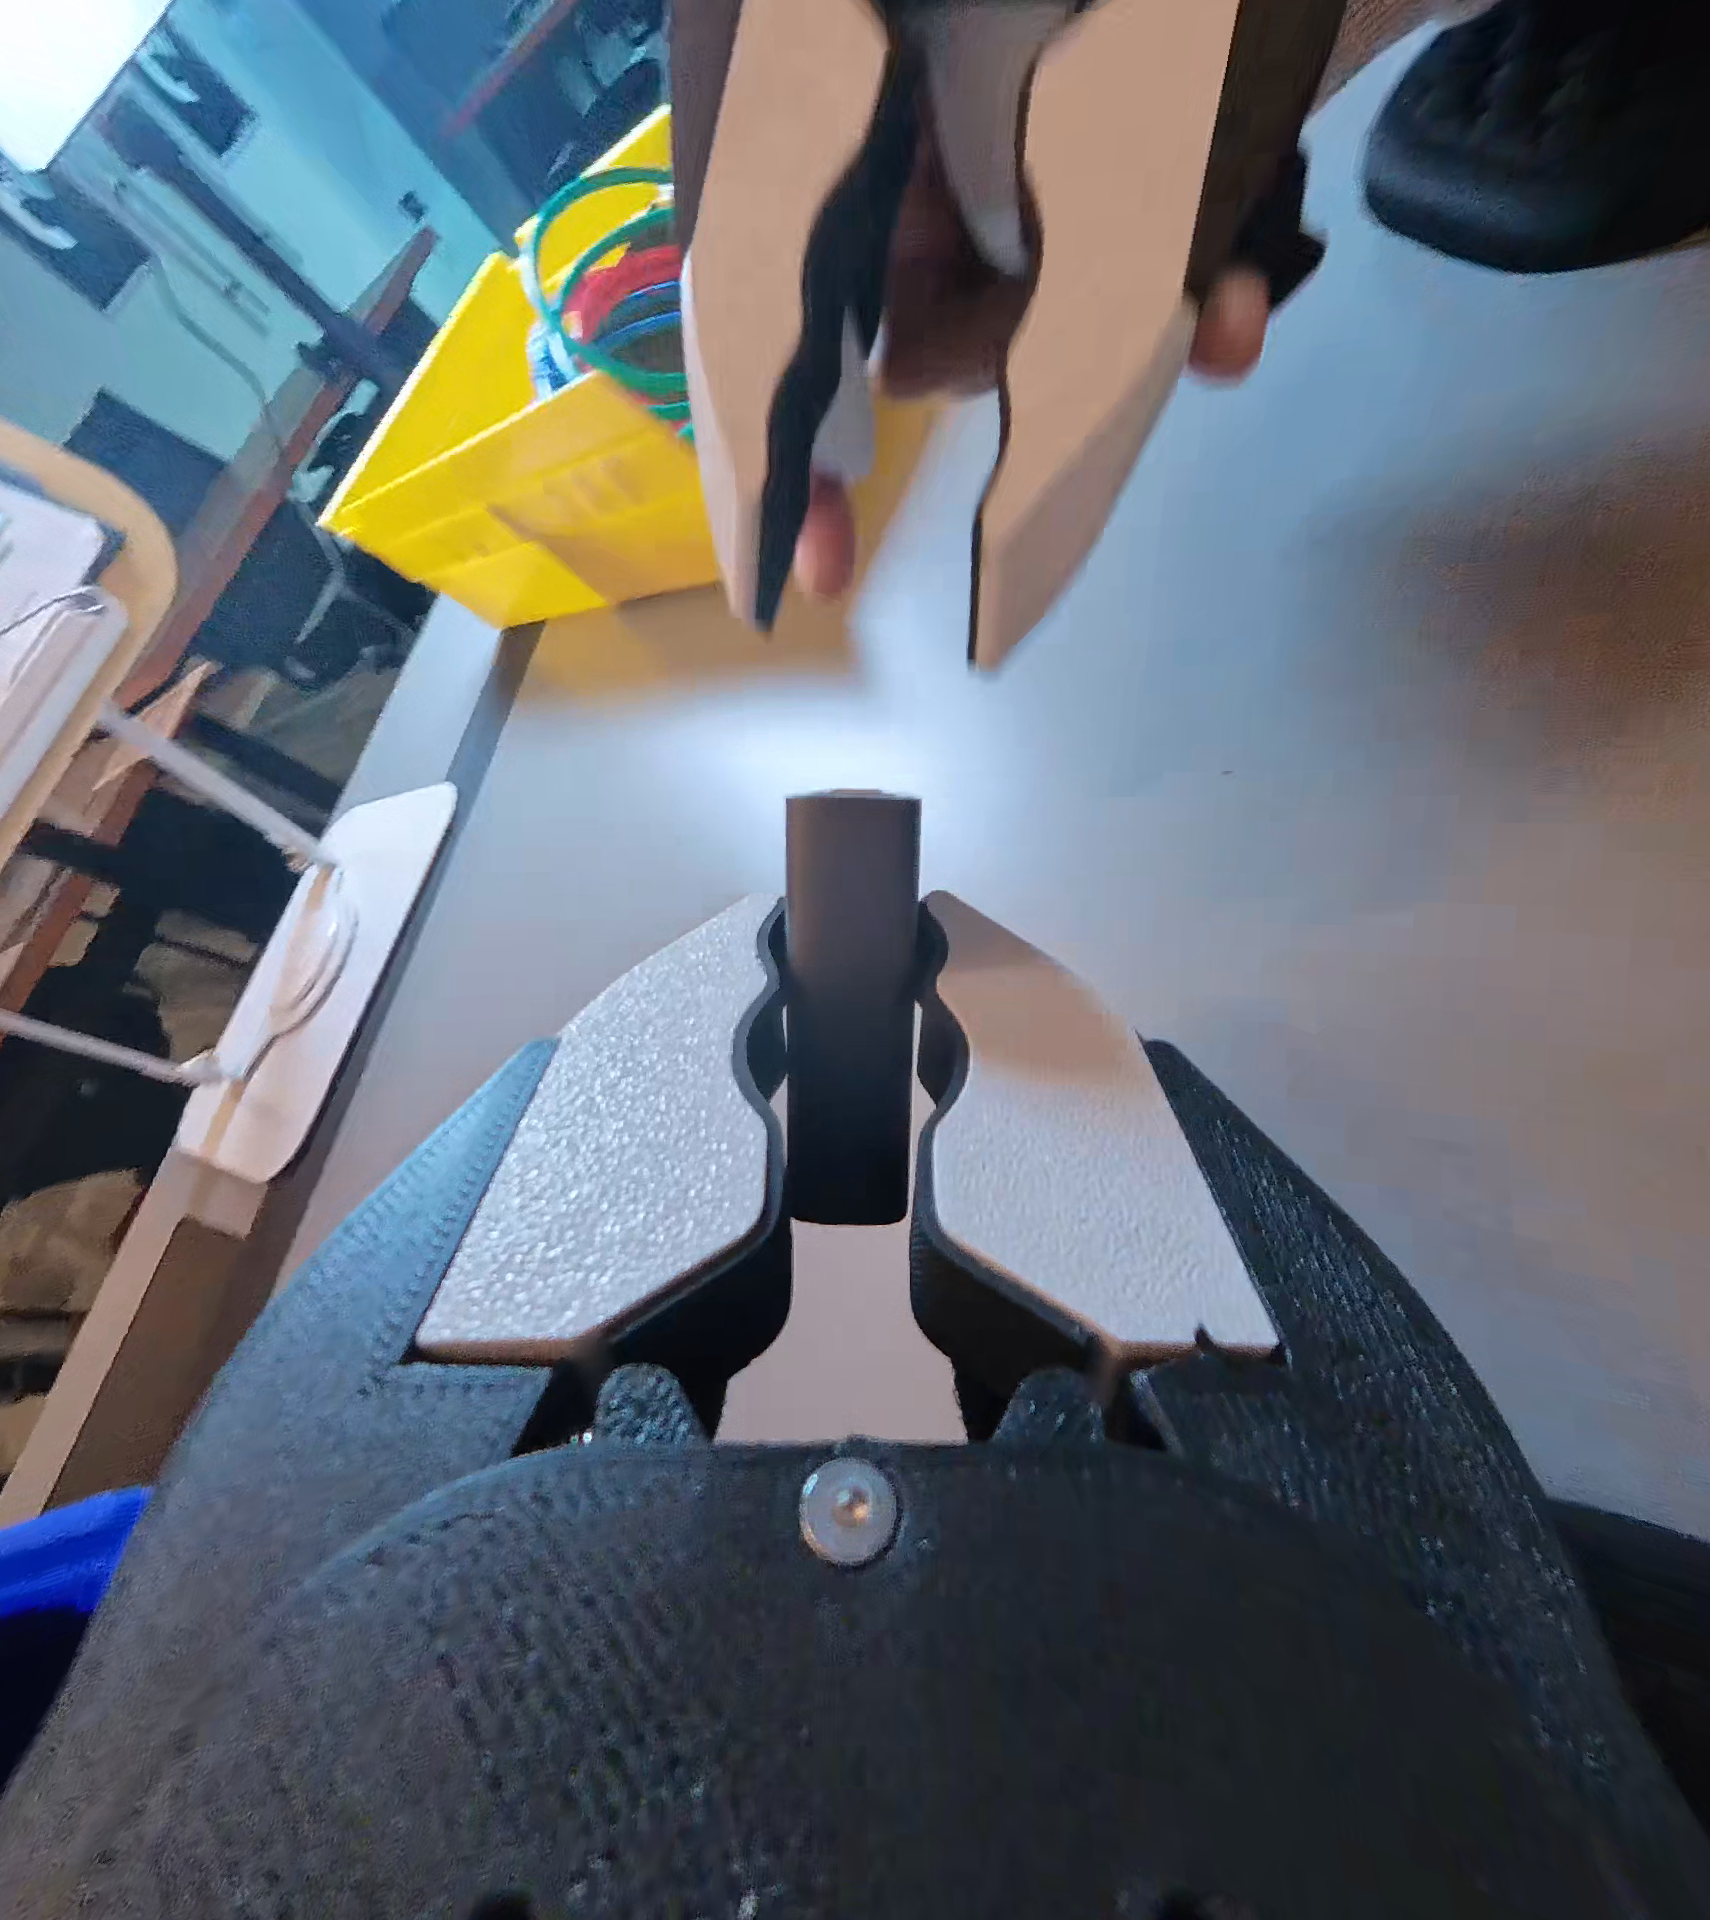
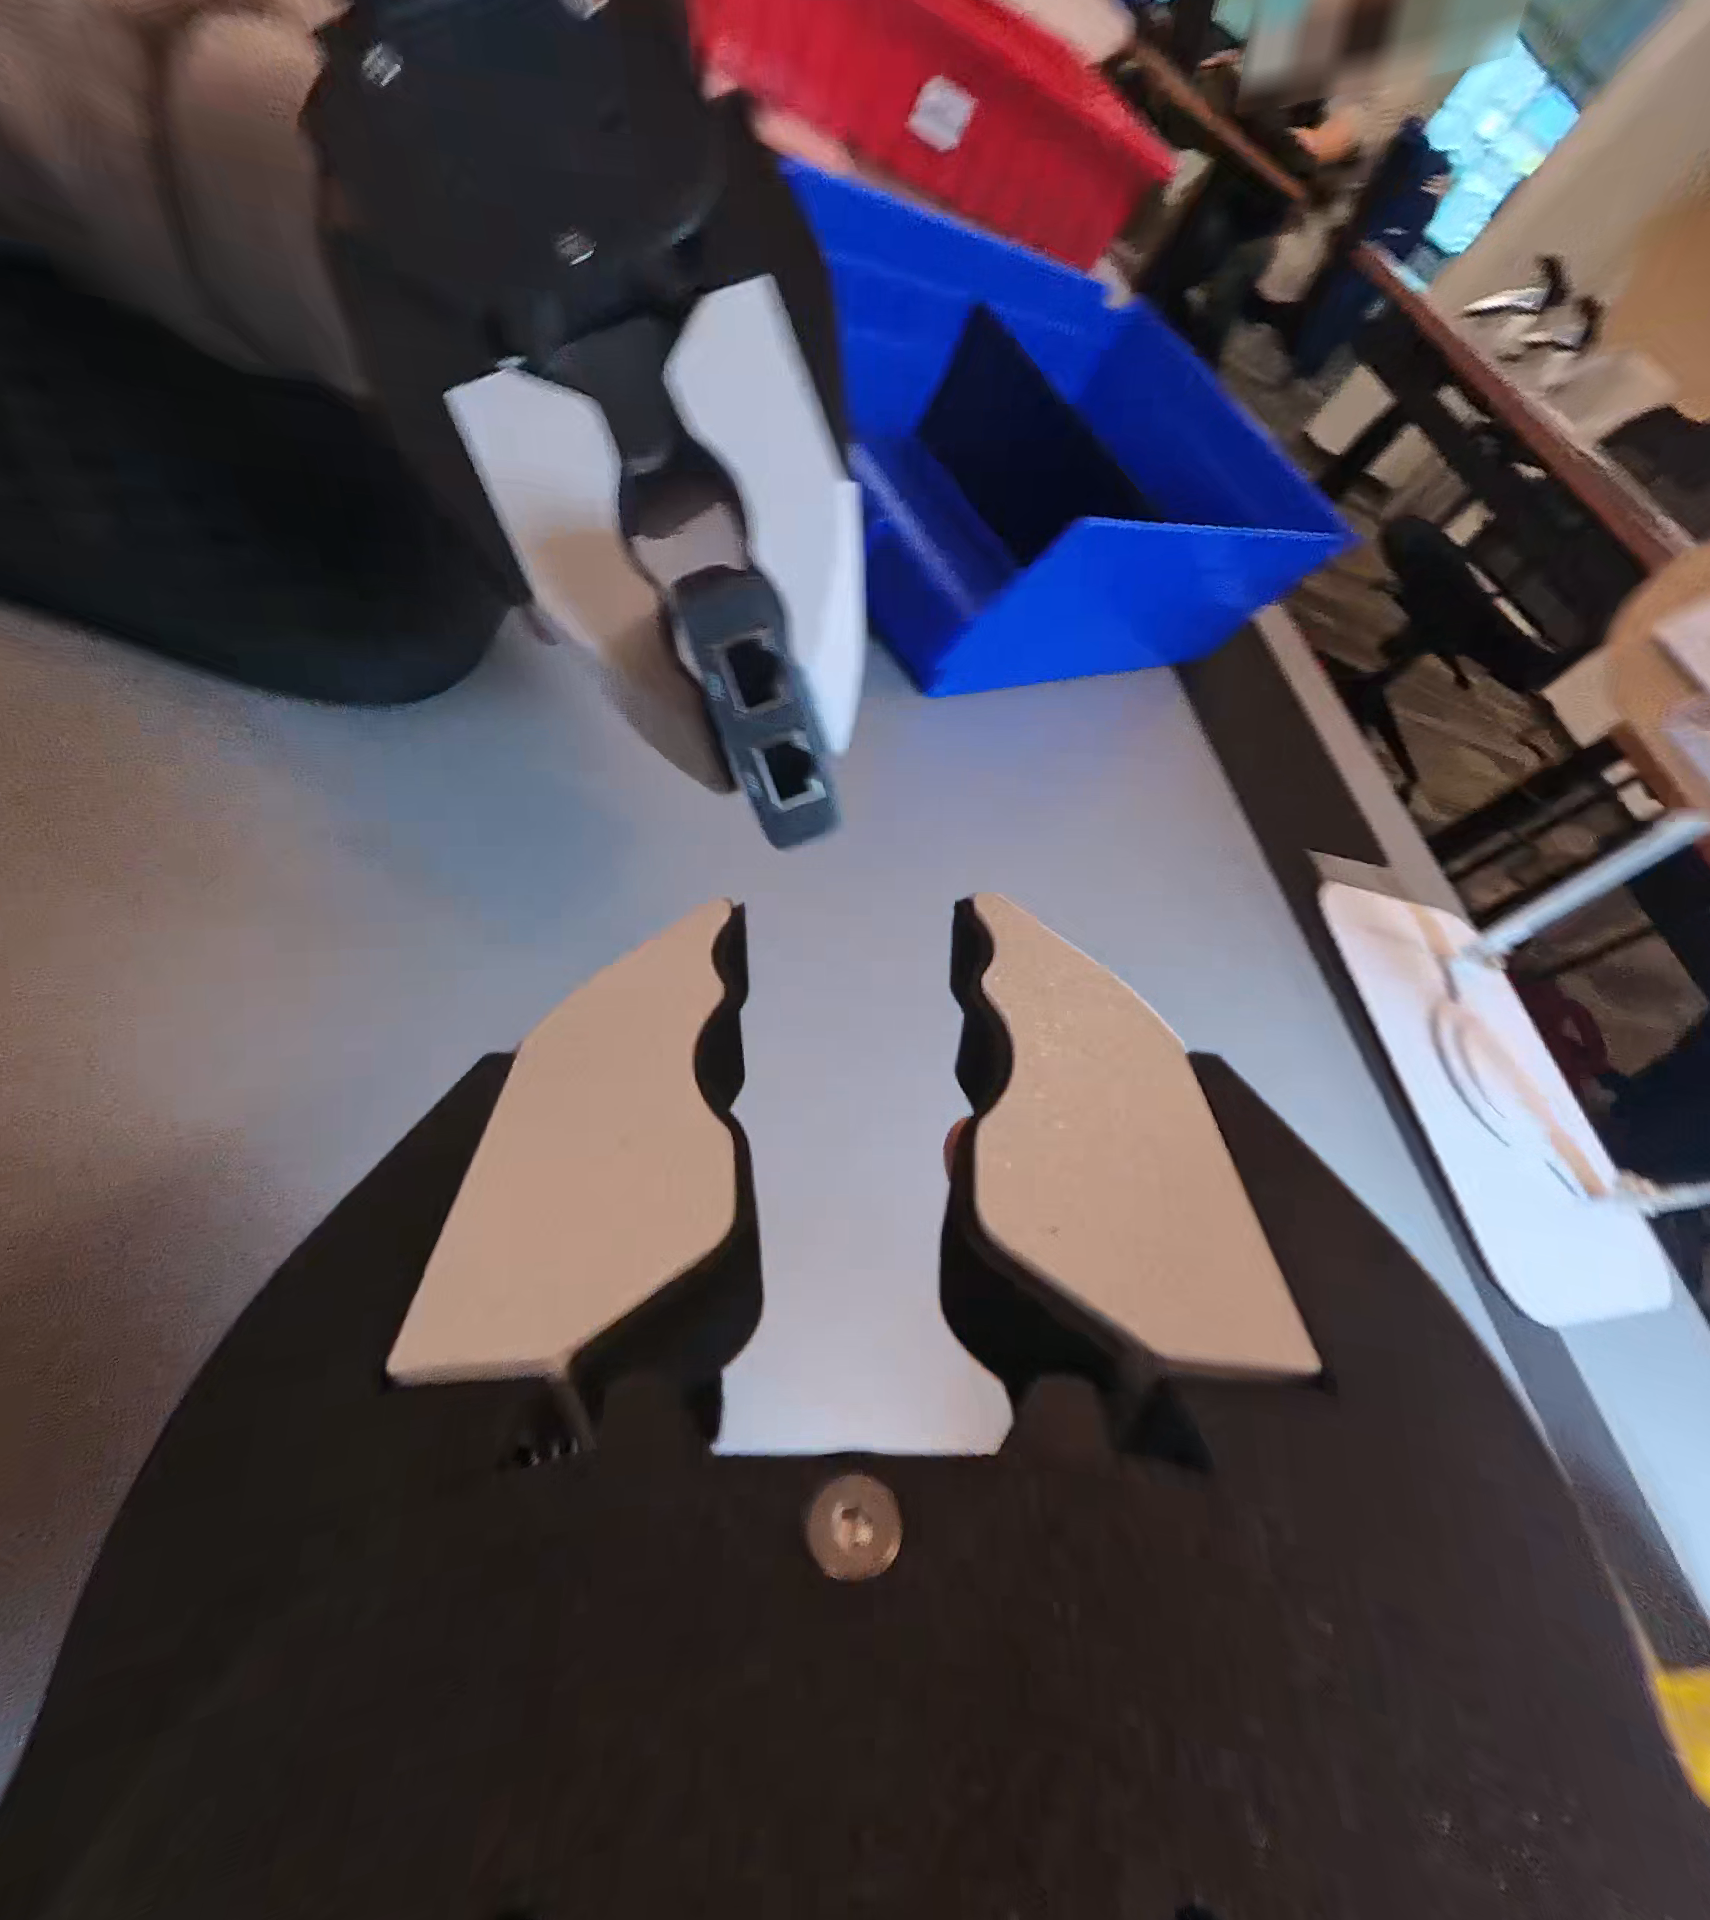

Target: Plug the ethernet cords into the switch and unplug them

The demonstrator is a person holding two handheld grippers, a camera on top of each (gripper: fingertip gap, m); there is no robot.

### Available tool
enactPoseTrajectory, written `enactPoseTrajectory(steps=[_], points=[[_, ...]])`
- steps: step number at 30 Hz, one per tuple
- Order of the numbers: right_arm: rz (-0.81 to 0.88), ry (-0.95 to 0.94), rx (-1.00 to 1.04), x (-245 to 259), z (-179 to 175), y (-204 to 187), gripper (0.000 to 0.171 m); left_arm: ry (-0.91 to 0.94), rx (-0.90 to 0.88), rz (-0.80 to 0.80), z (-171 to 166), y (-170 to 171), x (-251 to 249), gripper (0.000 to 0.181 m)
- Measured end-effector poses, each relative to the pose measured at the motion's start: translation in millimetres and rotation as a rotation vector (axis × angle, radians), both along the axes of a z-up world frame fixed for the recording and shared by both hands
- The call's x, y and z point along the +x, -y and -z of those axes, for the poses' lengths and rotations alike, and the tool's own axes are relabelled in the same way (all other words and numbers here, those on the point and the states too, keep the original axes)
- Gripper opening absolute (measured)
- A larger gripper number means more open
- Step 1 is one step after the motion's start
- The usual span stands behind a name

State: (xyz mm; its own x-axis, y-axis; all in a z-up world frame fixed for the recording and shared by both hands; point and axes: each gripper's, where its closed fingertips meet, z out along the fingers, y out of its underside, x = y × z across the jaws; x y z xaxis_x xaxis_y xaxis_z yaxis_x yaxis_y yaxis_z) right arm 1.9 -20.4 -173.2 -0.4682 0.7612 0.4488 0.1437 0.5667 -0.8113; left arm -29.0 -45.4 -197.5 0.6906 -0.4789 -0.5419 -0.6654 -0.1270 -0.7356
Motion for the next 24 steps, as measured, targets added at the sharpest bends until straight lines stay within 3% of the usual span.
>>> enactPoseTrajectory(steps=[3, 5, 7, 16, 20, 24], points=[[-0.077, 0.059, 0.088, -5, 25, 23, 0.037, -0.019, -0.019, 0.069, 9, 3, 19, 0.021], [-0.138, 0.061, 0.087, -2, 31, 33, 0.019, -0.039, -0.040, 0.091, 16, 5, 24, 0.021], [-0.147, 0.074, 0.118, 1, 36, 34, 0.019, -0.020, -0.053, 0.112, 19, 7, 28, 0.021], [-0.162, -0.018, -0.014, 19, 6, 15, 0.019, 0.167, 0.022, 0.127, -10, 7, 27, 0.021], [-0.105, 0.044, 0.020, 17, 20, 8, 0.020, 0.009, 0.058, 0.105, -4, 6, 27, 0.021], [-0.098, 0.190, -0.214, 22, 11, 15, 0.047, -0.301, 0.164, 0.042, -5, 3, 18, 0.020]])
